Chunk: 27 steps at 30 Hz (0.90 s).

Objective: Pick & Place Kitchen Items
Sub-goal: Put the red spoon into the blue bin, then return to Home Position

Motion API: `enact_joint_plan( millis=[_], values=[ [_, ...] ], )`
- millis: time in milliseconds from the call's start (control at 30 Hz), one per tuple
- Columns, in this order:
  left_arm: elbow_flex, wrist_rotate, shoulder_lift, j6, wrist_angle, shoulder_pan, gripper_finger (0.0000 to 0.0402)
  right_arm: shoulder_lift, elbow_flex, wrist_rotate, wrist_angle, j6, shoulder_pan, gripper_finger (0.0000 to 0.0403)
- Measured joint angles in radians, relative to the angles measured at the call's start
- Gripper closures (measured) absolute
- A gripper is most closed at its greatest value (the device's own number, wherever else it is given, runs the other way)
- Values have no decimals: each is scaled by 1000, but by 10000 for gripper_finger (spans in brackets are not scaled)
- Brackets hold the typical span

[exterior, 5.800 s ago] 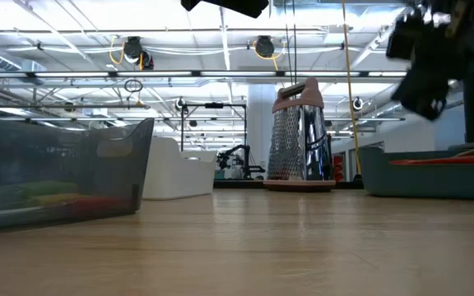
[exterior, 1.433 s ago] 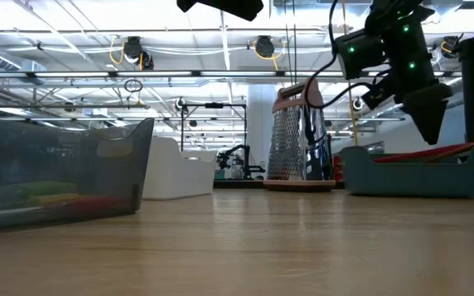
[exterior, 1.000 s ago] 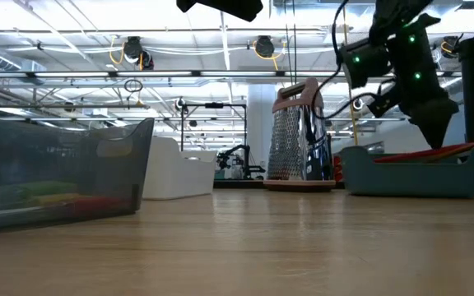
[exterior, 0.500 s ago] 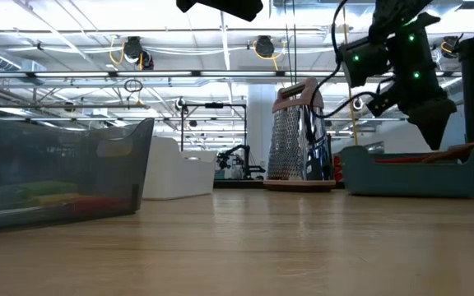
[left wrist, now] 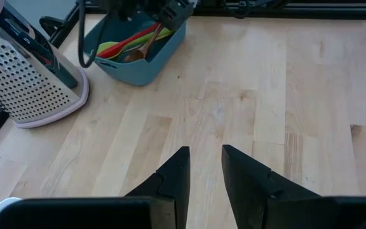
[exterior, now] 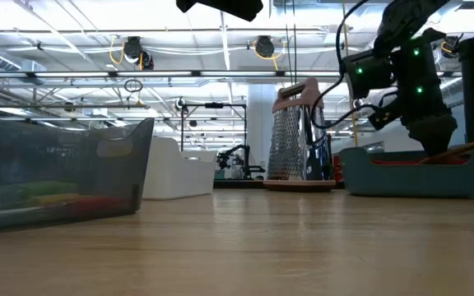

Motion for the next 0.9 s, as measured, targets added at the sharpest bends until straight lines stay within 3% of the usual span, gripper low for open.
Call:
enact_joint_plan(
  millis=[233, 433, 700, 900],
  values=[
    [0, 0, 0, 0, 0, 1, 305, 1, -10, -1, -14, -5, 0, 243],
    [0, -21, 0, 11, 1, 1, 305, 0, 79, -9, -149, 8, 0, 243],
    [0, -81, -53, 18, -37, 11, 305, -37, 213, -105, -241, 7, 6, 245],
    [0, -82, -138, 83, -102, 33, 305, -139, 240, -107, -155, 7, 58, 293]
  ],
)
